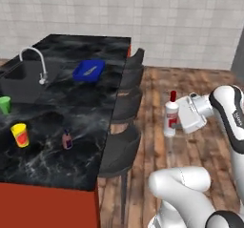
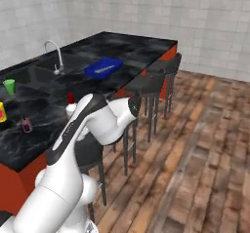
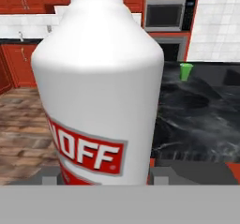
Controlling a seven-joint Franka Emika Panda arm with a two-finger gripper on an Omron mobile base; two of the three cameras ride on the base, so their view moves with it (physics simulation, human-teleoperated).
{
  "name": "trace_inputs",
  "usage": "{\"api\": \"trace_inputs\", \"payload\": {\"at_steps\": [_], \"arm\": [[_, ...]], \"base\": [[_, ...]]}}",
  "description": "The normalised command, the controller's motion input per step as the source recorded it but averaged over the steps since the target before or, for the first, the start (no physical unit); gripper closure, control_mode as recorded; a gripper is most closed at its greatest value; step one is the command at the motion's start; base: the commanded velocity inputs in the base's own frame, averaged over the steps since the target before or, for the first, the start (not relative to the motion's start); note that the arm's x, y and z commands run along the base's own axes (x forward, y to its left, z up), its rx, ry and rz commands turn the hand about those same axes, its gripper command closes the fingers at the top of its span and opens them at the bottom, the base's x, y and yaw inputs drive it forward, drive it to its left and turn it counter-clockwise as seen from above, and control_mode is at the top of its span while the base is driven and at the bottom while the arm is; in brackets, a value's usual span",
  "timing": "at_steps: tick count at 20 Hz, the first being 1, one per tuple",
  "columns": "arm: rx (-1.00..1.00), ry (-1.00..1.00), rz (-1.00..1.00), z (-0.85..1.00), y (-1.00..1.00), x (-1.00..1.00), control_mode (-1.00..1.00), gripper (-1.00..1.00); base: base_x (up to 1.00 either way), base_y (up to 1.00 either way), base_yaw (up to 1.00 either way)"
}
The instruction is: Place the drinks on the dining counter in a tight cluster.
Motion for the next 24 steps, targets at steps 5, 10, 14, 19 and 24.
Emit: {"api": "trace_inputs", "payload": {"at_steps": [5,10,14,19,24], "arm": [[0.00,0.00,0.00,0.00,0.00,0.00,1.00,1.00],[0.00,0.00,0.00,0.00,0.00,0.00,1.00,1.00],[0.00,0.00,0.00,0.00,0.00,0.00,1.00,1.00],[0.00,0.00,0.00,0.00,0.00,0.00,1.00,1.00],[0.00,0.00,0.00,0.00,0.00,0.00,1.00,1.00]], "base": [[0.77,-0.77,0.64],[0.33,-0.60,0.59],[-0.03,-0.14,0.64],[-0.29,-0.01,0.65],[0.11,-0.09,0.57]]}}
